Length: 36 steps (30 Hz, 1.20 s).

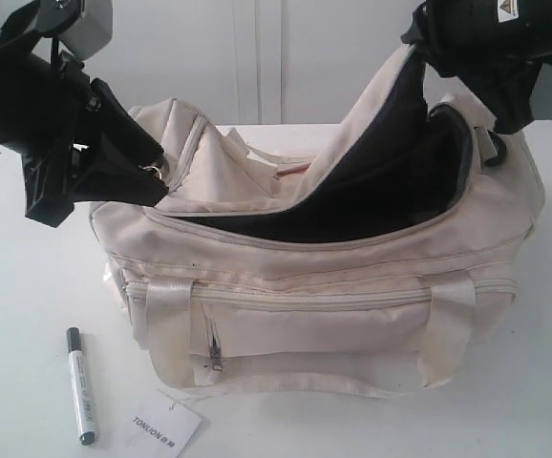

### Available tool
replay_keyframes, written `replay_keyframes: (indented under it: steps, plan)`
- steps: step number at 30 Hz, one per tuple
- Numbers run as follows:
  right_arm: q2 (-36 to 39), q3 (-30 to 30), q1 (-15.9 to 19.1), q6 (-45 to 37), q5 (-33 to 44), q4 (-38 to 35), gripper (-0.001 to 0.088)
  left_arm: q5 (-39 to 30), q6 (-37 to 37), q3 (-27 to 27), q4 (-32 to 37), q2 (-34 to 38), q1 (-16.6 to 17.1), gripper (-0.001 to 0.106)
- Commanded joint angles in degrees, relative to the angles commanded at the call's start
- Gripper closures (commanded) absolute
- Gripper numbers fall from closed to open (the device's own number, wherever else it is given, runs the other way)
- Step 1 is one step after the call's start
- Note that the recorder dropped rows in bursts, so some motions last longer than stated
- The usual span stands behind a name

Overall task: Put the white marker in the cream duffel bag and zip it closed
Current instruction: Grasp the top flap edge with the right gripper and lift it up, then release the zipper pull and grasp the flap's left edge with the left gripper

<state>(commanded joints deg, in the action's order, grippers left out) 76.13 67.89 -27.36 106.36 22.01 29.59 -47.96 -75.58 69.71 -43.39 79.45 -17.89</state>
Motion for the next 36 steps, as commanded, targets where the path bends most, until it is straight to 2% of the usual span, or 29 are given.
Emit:
replay_keyframes:
  steps: [10,16,20,23,24,26,31,36]
  plan:
    - [0.0,0.0,0.0,14.0,-1.9,1.8,0.0814,-0.1,-7.9,0.0,-3.2,0.0,0.0,0.050]
    - [0.0,0.0,0.7,14.0,-3.2,2.0,0.0814,-0.3,-12.2,0.0,-4.1,0.0,-0.8,0.050]
    - [0.0,0.0,0.7,13.9,-3.0,2.0,0.0814,2.1,-13.3,-0.2,-2.0,0.0,-4.3,0.050]
    - [0.0,0.0,0.7,13.6,-2.8,2.3,0.0814,9.0,-14.2,-3.4,-2.0,0.0,-6.4,0.038]
    - [0.0,0.0,0.7,13.5,-2.8,2.3,0.0814,9.7,-14.8,-4.0,-2.0,0.0,-6.8,0.038]
    - [0.0,0.0,0.7,13.2,-2.8,2.3,0.0814,12.0,-17.6,-5.2,-2.8,0.0,-7.0,0.038]
    - [0.0,0.0,0.7,12.1,-2.8,2.3,0.0814,18.2,-17.6,-7.4,-2.7,0.7,-7.0,0.038]
    - [0.0,0.0,0.7,12.0,-2.8,2.3,0.0814,18.9,-17.8,-8.0,-4.5,3.9,-7.0,0.038]
